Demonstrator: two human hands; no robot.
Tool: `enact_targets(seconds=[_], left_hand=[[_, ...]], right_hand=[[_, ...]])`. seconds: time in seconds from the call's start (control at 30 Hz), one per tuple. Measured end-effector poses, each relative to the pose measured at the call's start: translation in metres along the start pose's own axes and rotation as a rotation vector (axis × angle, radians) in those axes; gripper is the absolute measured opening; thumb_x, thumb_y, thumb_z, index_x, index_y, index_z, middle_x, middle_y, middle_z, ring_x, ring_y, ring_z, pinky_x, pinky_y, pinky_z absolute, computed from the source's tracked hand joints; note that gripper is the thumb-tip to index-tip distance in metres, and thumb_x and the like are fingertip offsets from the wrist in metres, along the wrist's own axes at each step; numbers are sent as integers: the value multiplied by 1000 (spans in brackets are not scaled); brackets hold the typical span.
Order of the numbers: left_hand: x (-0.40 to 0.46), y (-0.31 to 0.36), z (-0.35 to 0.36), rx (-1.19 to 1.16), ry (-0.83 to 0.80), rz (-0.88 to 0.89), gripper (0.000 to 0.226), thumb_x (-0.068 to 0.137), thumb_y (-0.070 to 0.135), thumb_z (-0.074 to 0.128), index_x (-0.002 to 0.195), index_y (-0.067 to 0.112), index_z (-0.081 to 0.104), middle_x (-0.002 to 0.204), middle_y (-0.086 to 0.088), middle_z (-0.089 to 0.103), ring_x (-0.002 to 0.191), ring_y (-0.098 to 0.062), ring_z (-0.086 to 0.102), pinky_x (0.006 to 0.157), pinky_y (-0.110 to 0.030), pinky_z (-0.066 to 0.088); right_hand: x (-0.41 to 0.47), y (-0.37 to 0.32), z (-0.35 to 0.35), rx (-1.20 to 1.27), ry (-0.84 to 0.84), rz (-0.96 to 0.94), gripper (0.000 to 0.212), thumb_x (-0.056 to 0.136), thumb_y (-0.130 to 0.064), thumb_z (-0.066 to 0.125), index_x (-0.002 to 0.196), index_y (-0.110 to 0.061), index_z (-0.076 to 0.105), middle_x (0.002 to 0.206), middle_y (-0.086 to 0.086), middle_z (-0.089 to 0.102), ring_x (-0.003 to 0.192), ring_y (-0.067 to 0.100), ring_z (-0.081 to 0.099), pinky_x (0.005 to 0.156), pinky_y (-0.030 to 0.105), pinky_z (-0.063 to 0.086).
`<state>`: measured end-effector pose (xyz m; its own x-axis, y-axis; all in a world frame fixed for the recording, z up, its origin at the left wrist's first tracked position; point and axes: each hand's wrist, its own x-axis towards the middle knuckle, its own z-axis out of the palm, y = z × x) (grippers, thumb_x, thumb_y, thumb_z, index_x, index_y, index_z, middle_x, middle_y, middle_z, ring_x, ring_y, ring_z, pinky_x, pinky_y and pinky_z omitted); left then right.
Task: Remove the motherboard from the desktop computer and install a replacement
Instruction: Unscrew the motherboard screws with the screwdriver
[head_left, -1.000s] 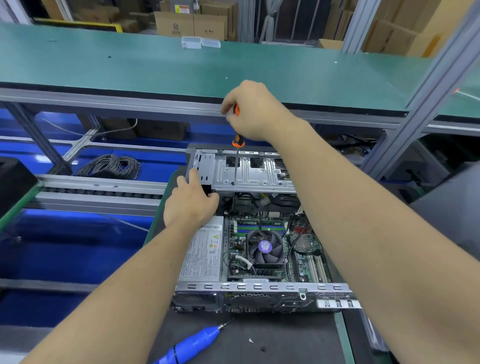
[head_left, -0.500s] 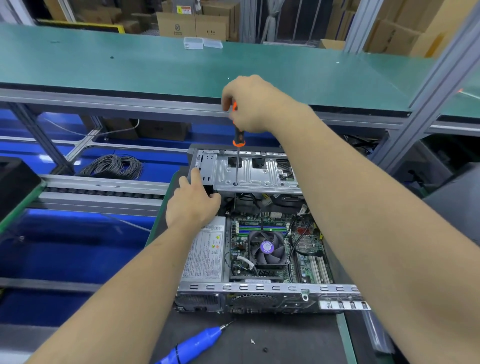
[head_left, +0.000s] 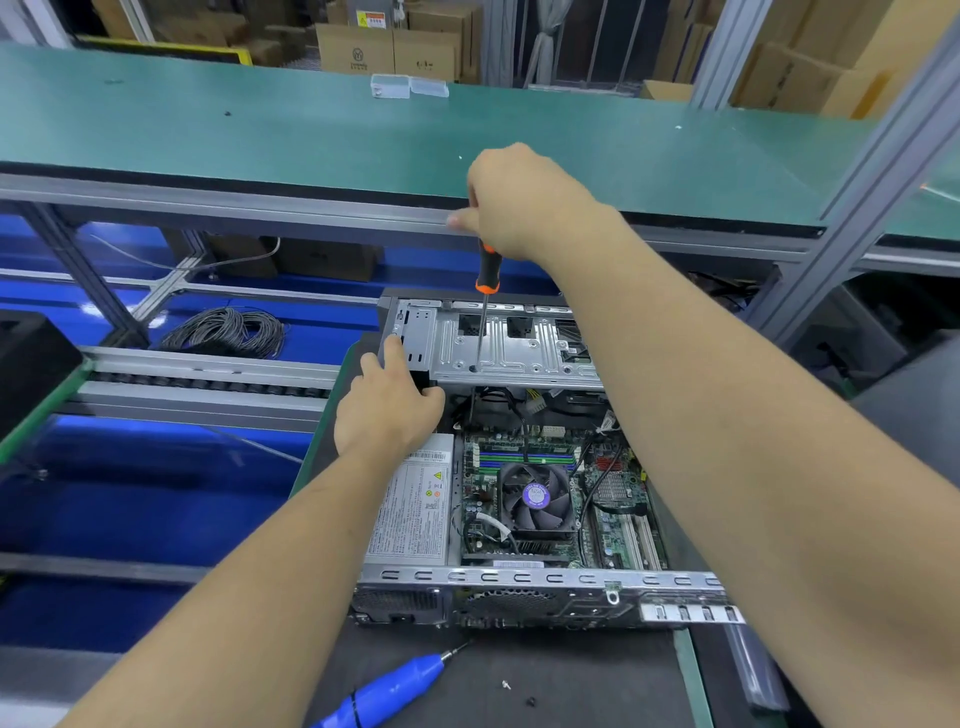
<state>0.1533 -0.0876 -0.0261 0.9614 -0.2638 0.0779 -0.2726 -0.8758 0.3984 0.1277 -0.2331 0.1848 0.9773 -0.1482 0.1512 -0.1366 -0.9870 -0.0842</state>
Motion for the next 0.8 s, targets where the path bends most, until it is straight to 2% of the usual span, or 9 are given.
enact_targets(seconds=[0.07,0.13,0.2,0.27,0.37,0.43,0.57,0.67,0.8], left_hand=[[0,0,0,1,1,2,69,90,45,45,149,21,19,132,-13,43,98,-34,54,69,-44,47],[0,1,1,8,3,4,69,90,45,45,149,21,19,132,-13,44,98,-34,54,70,-43,47],[0,0,1,10,3,2,69,90,46,45,149,22,18,132,-12,44,96,-33,53,69,-43,46],[0,0,1,9,8,3,69,90,45,45,148,22,18,132,-12,44,92,-31,51,67,-42,45],[0,0,1,9,4,3,69,90,45,45,149,22,18,133,-13,43,94,-32,52,68,-43,47],[0,0,1,15,-2,2,71,90,46,45,150,23,17,136,-14,42,99,-35,55,70,-44,48],[0,1,1,6,3,4,70,90,45,45,150,22,17,135,-13,43,99,-35,55,70,-44,47],[0,1,1,2,6,6,70,90,45,45,150,22,18,134,-13,43,100,-35,55,70,-43,47],[0,0,1,-1,9,6,70,90,45,46,149,23,18,134,-13,44,101,-35,55,70,-43,46]], right_hand=[[0,-2,0,25,-19,-39,9,91,-14,58,91,-7,64,87,10,62,85,34,61,72,40,53],[-3,-7,-3,33,-91,-71,22,84,-7,53,101,-7,68,96,13,67,92,37,63,76,42,56],[0,-4,-2,10,-69,-65,16,87,-20,60,80,-6,58,80,12,59,74,35,57,59,36,48],[1,1,1,2,-40,5,37,93,-34,63,70,-10,47,72,7,50,62,26,48,56,32,38],[-2,-1,4,34,-73,-25,12,92,-12,59,101,-7,65,98,10,64,86,33,59,74,38,51],[-5,-5,-1,24,-120,-68,26,89,-10,56,113,-5,65,105,8,64,99,33,60,81,38,53],[-1,0,-1,8,-55,-12,22,95,-24,61,82,-7,59,81,9,60,76,31,55,63,34,46],[-2,-1,3,29,-109,-62,25,89,-7,54,112,-7,64,103,7,60,94,29,57,78,36,50],[-2,0,5,-35,-45,-39,29,97,-33,59,104,-4,61,99,12,58,91,34,57,76,40,49]])
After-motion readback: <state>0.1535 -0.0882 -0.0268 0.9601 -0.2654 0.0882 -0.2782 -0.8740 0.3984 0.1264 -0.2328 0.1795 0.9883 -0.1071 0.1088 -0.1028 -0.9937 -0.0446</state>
